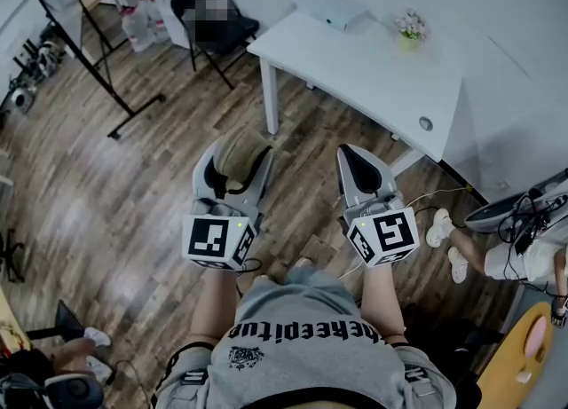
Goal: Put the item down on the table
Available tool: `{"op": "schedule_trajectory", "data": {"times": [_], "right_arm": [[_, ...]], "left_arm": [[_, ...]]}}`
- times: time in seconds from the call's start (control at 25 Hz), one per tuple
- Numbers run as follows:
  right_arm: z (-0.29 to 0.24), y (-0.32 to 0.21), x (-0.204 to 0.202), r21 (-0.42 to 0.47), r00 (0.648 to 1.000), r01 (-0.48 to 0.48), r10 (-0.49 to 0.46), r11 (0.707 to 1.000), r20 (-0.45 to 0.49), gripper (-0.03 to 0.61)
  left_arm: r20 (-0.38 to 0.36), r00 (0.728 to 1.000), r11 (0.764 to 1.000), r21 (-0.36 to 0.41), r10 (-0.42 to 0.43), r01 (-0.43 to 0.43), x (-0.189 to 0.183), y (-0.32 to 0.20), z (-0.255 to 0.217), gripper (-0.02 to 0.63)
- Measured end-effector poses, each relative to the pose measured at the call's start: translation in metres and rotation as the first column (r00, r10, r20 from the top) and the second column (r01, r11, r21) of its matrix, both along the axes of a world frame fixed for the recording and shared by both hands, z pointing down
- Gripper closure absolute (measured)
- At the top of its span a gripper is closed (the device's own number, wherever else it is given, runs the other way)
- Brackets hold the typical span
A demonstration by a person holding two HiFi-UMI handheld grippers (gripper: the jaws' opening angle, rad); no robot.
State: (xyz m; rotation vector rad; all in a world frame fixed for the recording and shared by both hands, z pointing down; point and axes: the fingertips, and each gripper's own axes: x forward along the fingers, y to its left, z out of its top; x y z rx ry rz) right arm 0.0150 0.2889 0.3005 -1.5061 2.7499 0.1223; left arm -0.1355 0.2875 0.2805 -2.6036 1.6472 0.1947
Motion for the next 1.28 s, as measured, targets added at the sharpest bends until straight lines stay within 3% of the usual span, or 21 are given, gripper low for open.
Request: {"op": "schedule_trajectory", "data": {"times": [0.68, 1.28], "right_arm": [[0.014, -0.049, 0.036, -0.031, 0.999, 0.019, -0.018, 0.999, 0.033, 0.577], [0.006, -0.216, 0.029, -0.026, 0.999, -0.026, 0.027, 0.999, 0.042, 0.577]], "left_arm": [[-0.011, 1.0, 1.0, 0.003, -0.003, 0.003, 0.035, -0.047, 0.001, 0.301], [-0.015, 0.998, 0.998, 0.0, 0.064, -0.064, 0.033, -0.226, -0.001, 0.301]]}}
